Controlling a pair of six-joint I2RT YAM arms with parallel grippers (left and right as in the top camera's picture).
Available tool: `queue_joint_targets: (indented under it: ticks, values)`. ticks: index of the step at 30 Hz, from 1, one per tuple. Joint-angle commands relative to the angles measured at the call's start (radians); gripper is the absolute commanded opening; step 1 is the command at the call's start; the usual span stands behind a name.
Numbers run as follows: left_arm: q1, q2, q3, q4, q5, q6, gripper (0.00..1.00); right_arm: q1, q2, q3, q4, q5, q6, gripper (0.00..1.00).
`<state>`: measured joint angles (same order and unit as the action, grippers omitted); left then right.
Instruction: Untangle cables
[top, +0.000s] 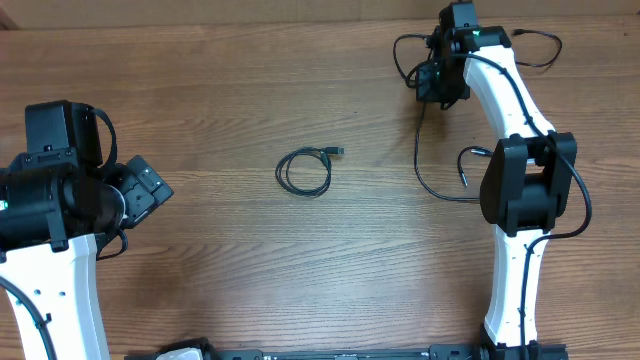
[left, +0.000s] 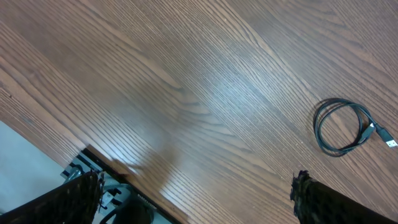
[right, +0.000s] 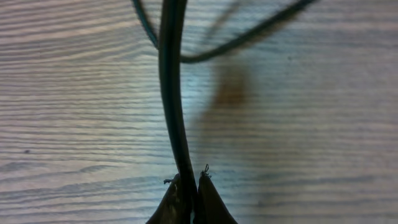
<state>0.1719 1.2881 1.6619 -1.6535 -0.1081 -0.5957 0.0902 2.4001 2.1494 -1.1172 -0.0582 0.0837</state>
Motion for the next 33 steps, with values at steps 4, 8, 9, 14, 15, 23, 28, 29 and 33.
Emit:
queue_joint_targets:
  ticks: [4,8,9,14,15,23,28,29,33]
  values:
    - [0.004,0.021,0.009,-0.003,0.005,0.018,1.0,-0.042,-0.109,0.127,-0.057,0.042,0.053,0.04]
    - [0.004,0.032,0.009,-0.004,0.005,0.027,0.99,-0.08,-0.195,0.196,-0.086,0.042,0.113,0.04]
    - [0.004,0.035,0.009,-0.005,0.005,0.027,1.0,-0.092,-0.22,0.206,-0.088,0.043,0.128,0.04]
    - [0.004,0.047,0.009,-0.014,0.009,0.029,1.0,-0.17,-0.327,0.216,-0.089,0.112,0.237,0.04]
    - [0.004,0.047,0.009,-0.014,0.014,0.037,1.0,-0.187,-0.338,0.215,-0.091,0.127,0.262,0.04]
    - [0.004,0.047,0.009,-0.009,0.054,0.081,1.0,-0.309,-0.33,0.189,-0.159,0.136,0.375,0.04]
    - [0.004,0.047,0.009,-0.01,0.054,0.084,1.0,-0.342,-0.328,0.146,-0.187,0.163,0.456,0.04]
    - [0.004,0.047,0.009,-0.01,0.054,0.084,1.0,-0.343,-0.328,0.142,-0.189,0.162,0.46,0.04]
    - [0.004,0.047,0.009,-0.01,0.056,0.084,1.0,-0.342,-0.328,0.131,-0.205,0.163,0.463,0.04]
